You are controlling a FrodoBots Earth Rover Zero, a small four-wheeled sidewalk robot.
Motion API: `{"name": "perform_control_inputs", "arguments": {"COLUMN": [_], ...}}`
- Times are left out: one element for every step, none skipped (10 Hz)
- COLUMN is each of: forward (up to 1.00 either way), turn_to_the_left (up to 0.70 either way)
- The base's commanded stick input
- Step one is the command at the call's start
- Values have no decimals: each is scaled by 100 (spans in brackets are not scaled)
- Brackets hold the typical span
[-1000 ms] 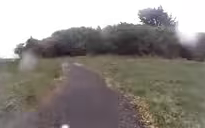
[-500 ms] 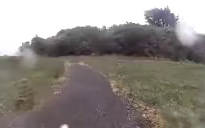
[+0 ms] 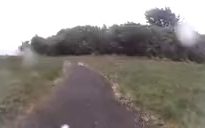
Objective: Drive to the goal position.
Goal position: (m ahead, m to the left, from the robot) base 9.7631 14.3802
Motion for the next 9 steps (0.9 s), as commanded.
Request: {"name": "perform_control_inputs", "arguments": {"forward": [0, 0, 0, 0, 0, 0, 0, 0, 18], "turn_to_the_left": [0, 0, 0, 0, 0, 0, 0, 0, 47]}}
